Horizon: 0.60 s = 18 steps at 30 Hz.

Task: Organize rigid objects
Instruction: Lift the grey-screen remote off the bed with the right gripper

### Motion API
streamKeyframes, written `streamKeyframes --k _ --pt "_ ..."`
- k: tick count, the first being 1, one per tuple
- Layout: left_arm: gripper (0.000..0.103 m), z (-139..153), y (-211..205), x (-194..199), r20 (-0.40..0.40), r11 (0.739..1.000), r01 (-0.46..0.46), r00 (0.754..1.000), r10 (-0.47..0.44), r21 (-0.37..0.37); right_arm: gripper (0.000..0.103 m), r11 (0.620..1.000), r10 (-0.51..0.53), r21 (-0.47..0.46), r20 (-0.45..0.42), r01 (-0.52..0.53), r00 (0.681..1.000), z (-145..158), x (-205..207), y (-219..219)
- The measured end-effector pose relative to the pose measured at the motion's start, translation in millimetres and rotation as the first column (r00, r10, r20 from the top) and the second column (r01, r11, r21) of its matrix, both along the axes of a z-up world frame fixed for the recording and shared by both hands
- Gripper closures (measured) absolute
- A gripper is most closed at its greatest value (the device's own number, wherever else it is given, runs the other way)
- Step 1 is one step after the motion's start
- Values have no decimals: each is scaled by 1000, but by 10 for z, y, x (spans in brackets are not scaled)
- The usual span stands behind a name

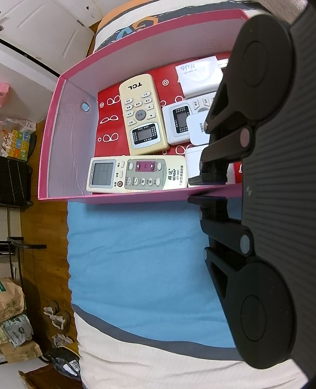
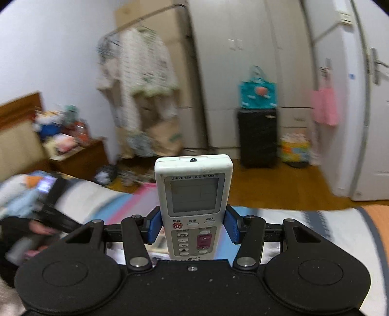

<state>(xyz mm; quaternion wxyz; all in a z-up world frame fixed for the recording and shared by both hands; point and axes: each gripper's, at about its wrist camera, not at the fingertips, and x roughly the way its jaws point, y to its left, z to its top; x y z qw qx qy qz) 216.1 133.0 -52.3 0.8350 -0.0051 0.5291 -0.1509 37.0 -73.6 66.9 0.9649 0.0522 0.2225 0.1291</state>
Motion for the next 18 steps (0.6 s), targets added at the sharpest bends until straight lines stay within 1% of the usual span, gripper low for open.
streamKeyframes --k 3,6,8,10,12,15,18 --pt "96 13 17 -6 -1 1000 -6 1000 6 -12 45 996 80 33 -23 -79 996 66 97 215" --pt "96 21 26 -17 0 1000 -7 1000 7 -15 45 992 129 25 -77 -128 989 6 256 455" --pt "96 20 41 -17 0 1000 -8 1000 8 -19 45 990 140 8 -126 -140 982 -87 381 599" --pt "96 19 56 -15 -2 1000 -9 1000 9 -26 45 987 158 23 -176 -157 972 -206 524 699" --pt "96 13 57 -11 -3 1000 -13 1000 12 -27 45 983 185 49 -205 -179 961 -322 592 765" --pt "95 9 66 -9 -3 999 -14 1000 14 -33 45 983 185 44 -244 -180 952 -453 689 865" --pt "95 -1 90 -5 -5 999 -15 1000 14 -48 45 981 188 98 -306 -165 933 -541 750 834"
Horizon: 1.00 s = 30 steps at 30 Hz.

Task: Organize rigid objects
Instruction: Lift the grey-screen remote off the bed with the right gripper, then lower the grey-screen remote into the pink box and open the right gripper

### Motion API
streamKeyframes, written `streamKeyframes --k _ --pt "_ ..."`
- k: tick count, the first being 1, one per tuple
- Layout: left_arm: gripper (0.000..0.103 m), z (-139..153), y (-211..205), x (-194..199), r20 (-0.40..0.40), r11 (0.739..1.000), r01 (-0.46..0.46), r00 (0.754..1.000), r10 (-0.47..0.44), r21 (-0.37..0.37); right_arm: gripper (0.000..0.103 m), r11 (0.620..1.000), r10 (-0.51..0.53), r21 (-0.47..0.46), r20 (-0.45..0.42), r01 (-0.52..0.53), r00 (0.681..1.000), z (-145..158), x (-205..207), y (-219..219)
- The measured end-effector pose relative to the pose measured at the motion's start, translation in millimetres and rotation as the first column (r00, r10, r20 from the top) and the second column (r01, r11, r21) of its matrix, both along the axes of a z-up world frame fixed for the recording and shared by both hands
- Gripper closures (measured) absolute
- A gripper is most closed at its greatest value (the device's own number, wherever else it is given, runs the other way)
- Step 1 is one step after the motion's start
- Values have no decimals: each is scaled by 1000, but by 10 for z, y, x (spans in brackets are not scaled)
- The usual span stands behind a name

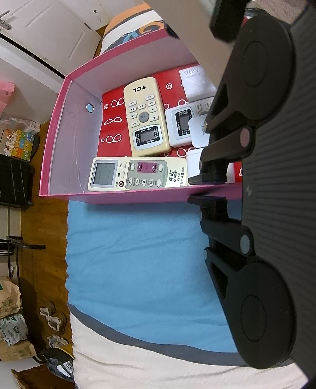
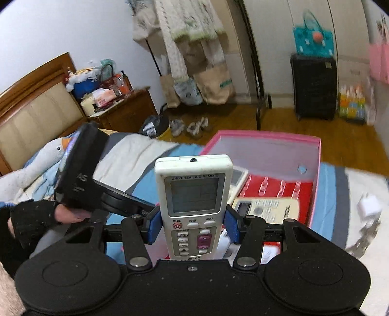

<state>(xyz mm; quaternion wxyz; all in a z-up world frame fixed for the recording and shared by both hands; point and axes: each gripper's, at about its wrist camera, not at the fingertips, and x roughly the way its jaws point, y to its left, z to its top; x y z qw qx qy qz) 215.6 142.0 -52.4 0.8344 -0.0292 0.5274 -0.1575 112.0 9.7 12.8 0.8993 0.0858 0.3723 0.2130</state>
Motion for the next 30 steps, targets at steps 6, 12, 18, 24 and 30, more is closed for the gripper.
streamKeyframes --k 6,12,18,24,30 --pt "95 -1 15 2 1 1000 5 1000 -5 -11 45 1000 1 23 -116 2 993 -83 144 5" --pt "94 -3 25 6 -3 1000 6 1000 -6 -18 45 984 -22 159 -304 74 952 -290 394 -101" --pt "94 -2 26 8 -5 1000 7 1000 -7 -21 45 988 -24 133 -364 77 931 -404 460 -90" --pt "94 -2 18 13 -6 1000 8 1000 -8 -20 45 987 -73 97 -434 127 898 -536 633 -74" --pt "94 -9 34 19 -10 1000 4 1000 -4 -30 45 977 -138 74 -487 198 863 -705 919 29"
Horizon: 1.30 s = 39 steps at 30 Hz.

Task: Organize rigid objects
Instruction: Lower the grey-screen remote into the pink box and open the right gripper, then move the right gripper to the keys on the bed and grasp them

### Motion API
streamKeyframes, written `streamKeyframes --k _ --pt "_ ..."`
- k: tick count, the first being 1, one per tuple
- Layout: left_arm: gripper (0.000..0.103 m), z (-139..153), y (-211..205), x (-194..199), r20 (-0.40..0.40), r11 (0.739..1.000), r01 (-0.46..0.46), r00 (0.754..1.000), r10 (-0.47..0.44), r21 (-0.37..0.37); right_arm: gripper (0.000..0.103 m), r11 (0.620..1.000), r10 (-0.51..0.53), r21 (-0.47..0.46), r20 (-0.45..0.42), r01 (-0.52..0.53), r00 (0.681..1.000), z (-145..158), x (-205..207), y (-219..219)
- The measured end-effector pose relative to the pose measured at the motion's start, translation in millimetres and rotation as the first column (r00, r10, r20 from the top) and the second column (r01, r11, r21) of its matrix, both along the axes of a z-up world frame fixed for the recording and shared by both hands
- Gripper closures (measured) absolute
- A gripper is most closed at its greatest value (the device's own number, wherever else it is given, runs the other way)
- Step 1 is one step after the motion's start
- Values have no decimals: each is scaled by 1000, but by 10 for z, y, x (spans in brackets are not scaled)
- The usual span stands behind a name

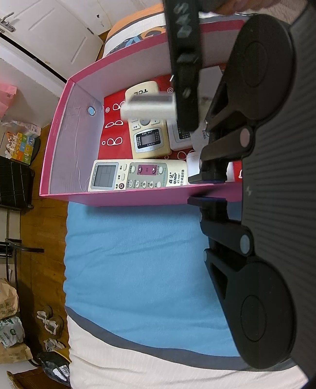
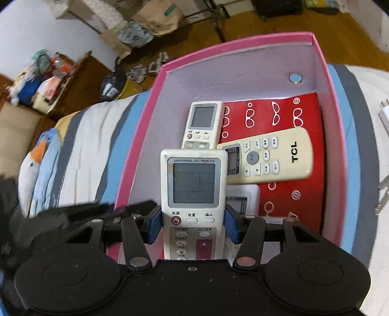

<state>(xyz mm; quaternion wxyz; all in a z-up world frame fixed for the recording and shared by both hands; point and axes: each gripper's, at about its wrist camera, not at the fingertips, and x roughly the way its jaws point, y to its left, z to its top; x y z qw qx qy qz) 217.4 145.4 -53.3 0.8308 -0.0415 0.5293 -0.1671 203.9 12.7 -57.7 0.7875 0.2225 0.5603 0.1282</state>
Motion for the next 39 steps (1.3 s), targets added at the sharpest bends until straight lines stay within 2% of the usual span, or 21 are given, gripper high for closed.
streamKeyframes --k 13,18,21,24,28,33,39 --pt "93 -14 29 27 -7 1000 -1 1000 1 -18 44 991 -96 79 -109 105 989 -255 120 62" --pt "93 -23 43 26 -9 1000 -4 1000 4 -26 42 978 -108 168 -104 125 989 -219 68 -40" --pt "93 -21 45 25 -8 1000 -2 1000 2 -25 42 984 -79 154 -50 86 996 -49 -44 -99" --pt "93 -17 47 22 -7 1000 -3 1000 3 -23 42 990 -33 138 44 27 998 241 -216 -218" --pt "93 -4 42 13 -4 1000 -3 1000 3 -10 42 995 19 96 176 -36 984 660 -463 -471" --pt "93 12 10 -5 2 1000 -4 1000 4 13 42 998 20 52 267 -35 964 1024 -698 -897" --pt "93 40 -36 -12 -2 1000 -9 1000 9 28 41 998 37 -59 350 -17 936 1166 -864 -1332"
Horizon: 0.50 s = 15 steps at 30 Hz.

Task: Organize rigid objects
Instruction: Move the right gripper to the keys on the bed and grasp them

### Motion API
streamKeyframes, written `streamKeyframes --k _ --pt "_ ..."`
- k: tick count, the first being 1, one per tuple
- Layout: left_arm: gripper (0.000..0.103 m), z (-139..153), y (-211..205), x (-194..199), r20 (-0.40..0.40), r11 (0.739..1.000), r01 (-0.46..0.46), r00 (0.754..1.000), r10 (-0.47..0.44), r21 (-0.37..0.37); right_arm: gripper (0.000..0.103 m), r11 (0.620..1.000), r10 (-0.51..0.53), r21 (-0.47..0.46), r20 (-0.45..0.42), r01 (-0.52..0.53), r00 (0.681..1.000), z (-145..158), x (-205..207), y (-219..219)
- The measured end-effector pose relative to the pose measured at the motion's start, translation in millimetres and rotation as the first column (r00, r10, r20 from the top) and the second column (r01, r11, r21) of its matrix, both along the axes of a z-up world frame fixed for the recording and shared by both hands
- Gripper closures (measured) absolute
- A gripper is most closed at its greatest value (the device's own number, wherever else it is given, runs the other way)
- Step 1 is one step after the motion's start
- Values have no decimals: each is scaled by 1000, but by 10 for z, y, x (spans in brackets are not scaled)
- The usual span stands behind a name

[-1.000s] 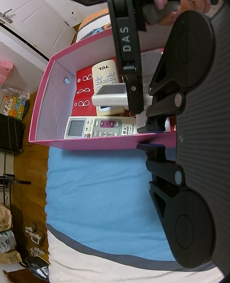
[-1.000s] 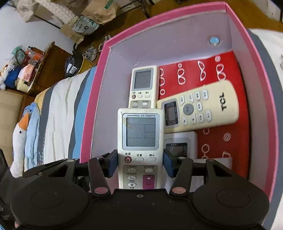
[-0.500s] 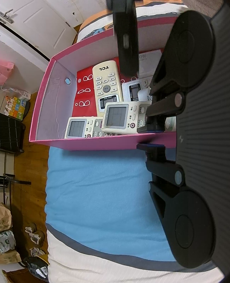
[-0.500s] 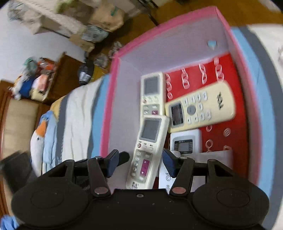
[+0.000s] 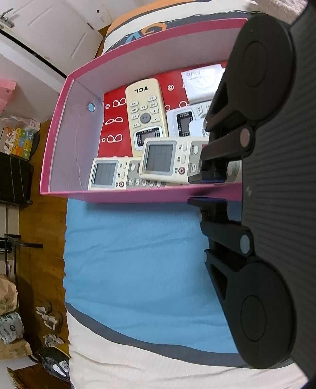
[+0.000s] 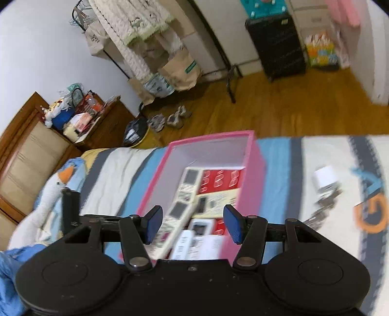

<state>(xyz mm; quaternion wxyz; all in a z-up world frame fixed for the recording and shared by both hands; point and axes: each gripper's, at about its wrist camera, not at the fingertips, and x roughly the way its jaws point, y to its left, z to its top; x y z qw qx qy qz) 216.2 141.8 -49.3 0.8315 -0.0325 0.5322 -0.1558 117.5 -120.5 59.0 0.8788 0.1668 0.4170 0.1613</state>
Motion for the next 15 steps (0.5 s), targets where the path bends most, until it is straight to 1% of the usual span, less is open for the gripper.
streamKeyframes --k 1,2,4,6,7,8,9,10,11,13,15 --pt "93 1 -23 -4 5 1000 5 1000 -5 11 35 1000 3 -30 17 -3 1000 -13 -6 -41" --pt "93 -2 -44 -6 10 1000 12 1000 -13 24 30 996 20 -84 42 -16 999 -50 -4 -87" --pt "93 -23 -61 -5 7 999 14 1000 -15 34 28 980 -3 -195 96 22 995 -147 8 -143" --pt "93 -50 -66 1 -3 999 15 1000 -15 38 28 954 -24 -292 132 62 991 -343 60 -207" --pt "93 -61 -61 5 -7 999 12 1000 -12 40 28 949 -34 -306 137 75 990 -446 93 -257" --pt "93 -70 -57 8 -9 999 9 1000 -9 43 28 949 -49 -302 135 88 990 -559 130 -325" --pt "93 -73 -51 11 -11 999 7 1000 -6 44 28 949 -81 -296 111 111 991 -682 183 -393" --pt "93 -75 -45 18 -14 999 5 1000 -5 38 28 947 -116 -292 69 131 991 -788 243 -453" --pt "93 -71 -42 26 -15 999 2 1000 -2 34 28 952 -129 -277 35 133 991 -876 299 -503" --pt "93 -58 -53 40 -7 999 2 1000 -2 38 28 965 -160 -214 -38 149 986 -1052 403 -599" --pt "93 -62 -67 47 -7 999 6 1000 -6 39 28 970 -204 -158 -114 185 972 -1184 516 -683"
